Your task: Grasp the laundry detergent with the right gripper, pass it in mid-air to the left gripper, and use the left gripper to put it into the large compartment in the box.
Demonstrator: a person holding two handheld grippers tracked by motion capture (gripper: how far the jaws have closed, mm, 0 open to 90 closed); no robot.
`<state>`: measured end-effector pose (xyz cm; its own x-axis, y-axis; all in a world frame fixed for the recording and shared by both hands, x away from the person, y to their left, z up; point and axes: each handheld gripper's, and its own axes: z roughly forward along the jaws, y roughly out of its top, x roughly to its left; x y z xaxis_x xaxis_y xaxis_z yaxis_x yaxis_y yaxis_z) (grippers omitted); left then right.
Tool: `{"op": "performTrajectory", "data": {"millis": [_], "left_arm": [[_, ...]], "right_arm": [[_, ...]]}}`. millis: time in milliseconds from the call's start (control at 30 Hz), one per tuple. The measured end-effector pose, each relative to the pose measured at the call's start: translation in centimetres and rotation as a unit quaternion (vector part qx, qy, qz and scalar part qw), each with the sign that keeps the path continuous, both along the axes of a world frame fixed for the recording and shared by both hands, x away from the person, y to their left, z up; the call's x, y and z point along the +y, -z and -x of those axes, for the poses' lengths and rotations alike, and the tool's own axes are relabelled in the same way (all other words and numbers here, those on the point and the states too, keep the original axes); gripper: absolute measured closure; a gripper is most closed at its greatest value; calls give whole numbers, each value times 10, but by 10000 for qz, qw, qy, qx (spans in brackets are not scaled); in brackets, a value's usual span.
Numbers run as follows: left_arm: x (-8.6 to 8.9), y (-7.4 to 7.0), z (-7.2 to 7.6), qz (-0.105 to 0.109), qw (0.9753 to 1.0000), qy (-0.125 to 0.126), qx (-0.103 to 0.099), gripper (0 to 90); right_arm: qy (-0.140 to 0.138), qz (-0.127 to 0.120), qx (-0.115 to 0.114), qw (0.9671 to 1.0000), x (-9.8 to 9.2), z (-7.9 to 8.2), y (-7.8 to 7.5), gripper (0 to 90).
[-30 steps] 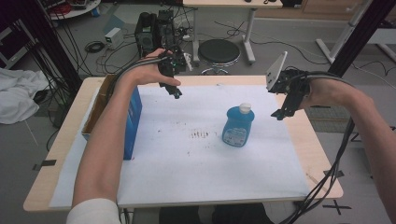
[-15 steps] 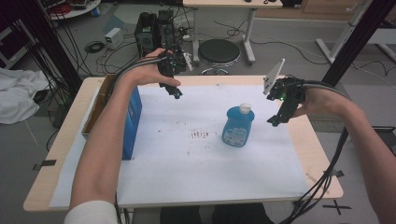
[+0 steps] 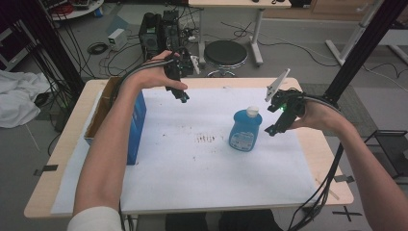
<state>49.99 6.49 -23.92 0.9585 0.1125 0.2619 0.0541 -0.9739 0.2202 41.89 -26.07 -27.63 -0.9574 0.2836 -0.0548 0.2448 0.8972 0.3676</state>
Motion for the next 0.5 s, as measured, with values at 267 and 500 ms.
{"op": "performTrajectory", "data": {"millis": [267, 500], "left_arm": [[1, 1, 0, 29, 10000, -14, -37, 115], [2, 2, 0, 40, 10000, -22, -17, 115]], "right_arm": [[254, -321, -28, 9992, 2, 0, 13, 129], [325, -549, 34, 9980, 8, -3, 33, 129]]}}
